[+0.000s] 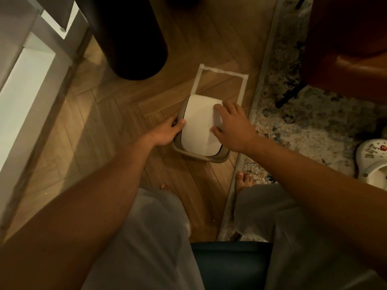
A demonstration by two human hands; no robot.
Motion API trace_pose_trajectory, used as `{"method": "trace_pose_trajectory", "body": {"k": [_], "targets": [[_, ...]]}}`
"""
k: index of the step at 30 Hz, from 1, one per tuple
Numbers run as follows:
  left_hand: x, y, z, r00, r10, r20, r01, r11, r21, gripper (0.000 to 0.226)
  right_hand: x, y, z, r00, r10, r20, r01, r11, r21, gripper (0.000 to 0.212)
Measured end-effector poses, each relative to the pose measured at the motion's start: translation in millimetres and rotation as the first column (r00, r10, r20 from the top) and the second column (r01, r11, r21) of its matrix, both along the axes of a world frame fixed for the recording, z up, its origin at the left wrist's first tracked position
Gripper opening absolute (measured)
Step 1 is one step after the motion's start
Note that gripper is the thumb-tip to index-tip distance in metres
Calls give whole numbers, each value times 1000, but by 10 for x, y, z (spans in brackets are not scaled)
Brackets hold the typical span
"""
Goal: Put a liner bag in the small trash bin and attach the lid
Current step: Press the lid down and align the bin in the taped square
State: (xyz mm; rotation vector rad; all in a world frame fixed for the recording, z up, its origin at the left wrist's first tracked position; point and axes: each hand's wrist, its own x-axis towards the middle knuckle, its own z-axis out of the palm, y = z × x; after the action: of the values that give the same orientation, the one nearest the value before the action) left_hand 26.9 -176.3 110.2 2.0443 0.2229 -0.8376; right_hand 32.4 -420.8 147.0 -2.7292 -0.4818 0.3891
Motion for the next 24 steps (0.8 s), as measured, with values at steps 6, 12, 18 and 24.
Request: {"method": "trace_pose_trajectory", "body": {"k": [6, 12, 18, 24], "targets": [[-92, -89, -49, 993, 114, -27, -115, 992, -50, 77, -200, -46, -160, 986, -158, -47, 162, 983, 87, 82], [-235, -163, -98, 988, 152, 19, -151, 987, -52, 78, -402, -79, -281, 893, -367, -259, 445, 804, 396, 107], [-379, -210, -178, 990, 129, 62, -126, 990, -57, 77, -568, -101, -385, 871, -400, -285, 490, 755, 436, 118], [-349, -249, -221, 985, 172, 22, -168, 980, -109, 97, -615, -97, -447, 862, -372, -344, 500, 734, 461, 135]]}}
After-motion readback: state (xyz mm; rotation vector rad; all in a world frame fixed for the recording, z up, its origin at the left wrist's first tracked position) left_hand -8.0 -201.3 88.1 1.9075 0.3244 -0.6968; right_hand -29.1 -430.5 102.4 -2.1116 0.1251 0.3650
